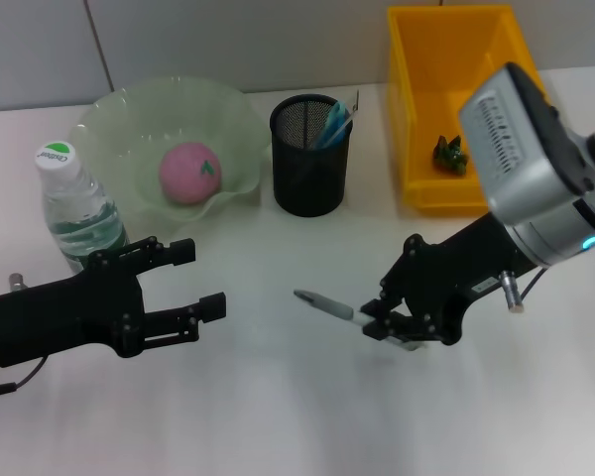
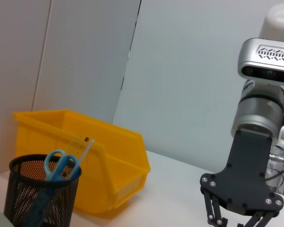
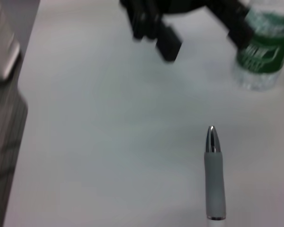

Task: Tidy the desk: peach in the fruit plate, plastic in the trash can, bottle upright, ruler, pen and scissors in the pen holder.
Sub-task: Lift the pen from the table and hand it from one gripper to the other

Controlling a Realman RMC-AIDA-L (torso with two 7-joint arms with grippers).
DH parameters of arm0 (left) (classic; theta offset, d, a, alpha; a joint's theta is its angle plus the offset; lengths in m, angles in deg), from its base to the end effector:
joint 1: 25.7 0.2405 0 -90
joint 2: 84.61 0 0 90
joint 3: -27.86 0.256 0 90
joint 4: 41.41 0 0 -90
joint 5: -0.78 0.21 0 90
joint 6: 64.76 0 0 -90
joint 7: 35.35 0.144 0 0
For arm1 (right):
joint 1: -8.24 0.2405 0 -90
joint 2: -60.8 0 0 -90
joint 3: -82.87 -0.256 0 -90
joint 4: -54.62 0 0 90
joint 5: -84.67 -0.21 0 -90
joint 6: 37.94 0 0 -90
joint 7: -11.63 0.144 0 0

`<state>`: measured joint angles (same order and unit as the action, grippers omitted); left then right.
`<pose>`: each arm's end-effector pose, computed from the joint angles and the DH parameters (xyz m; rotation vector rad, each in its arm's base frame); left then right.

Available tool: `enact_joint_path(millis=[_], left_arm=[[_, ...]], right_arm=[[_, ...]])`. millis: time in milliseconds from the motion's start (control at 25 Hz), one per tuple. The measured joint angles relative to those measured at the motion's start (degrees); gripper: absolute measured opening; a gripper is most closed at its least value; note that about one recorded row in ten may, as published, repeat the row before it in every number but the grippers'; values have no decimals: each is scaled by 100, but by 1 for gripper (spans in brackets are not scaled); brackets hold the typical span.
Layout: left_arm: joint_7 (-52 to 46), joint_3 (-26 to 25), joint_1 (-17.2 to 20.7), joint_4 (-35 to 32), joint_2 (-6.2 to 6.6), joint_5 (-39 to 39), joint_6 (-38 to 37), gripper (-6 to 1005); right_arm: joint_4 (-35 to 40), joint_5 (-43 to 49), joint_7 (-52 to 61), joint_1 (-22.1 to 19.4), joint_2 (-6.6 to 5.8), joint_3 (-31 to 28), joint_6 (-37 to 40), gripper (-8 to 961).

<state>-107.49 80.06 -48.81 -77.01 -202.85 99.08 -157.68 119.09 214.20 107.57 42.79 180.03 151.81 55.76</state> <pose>-0.2632 0.2940 -0.0088 -2.7379 -0.5310 -0.9123 0.1868 0.3375 -0.0129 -3.1243 0.1114 -0.1151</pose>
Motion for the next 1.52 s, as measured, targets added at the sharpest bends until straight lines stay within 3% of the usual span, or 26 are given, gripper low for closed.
enact_joint_path(millis=[320, 480, 720, 1120, 1520], left_arm=[[87, 0, -17, 21, -4, -207, -92, 820], [87, 3, -4, 54, -6, -408, -154, 820], [106, 54, 7, 263, -39, -706, -269, 819], [620, 62, -237, 1097, -51, -920, -455, 818], [1026, 62, -380, 1494, -60, -1078, -507, 818]], right_arm=[[-819, -1424, -561, -555, -5, -292, -461, 127], [-1245, -1872, -927, -632, -4, -461, -509, 126], [-2220, -2642, -1762, -627, -6, -647, -525, 126], [-3213, -3608, -2538, -562, 4, -609, -496, 127], [-4009, -4033, -3099, -393, 32, -560, -483, 127]])
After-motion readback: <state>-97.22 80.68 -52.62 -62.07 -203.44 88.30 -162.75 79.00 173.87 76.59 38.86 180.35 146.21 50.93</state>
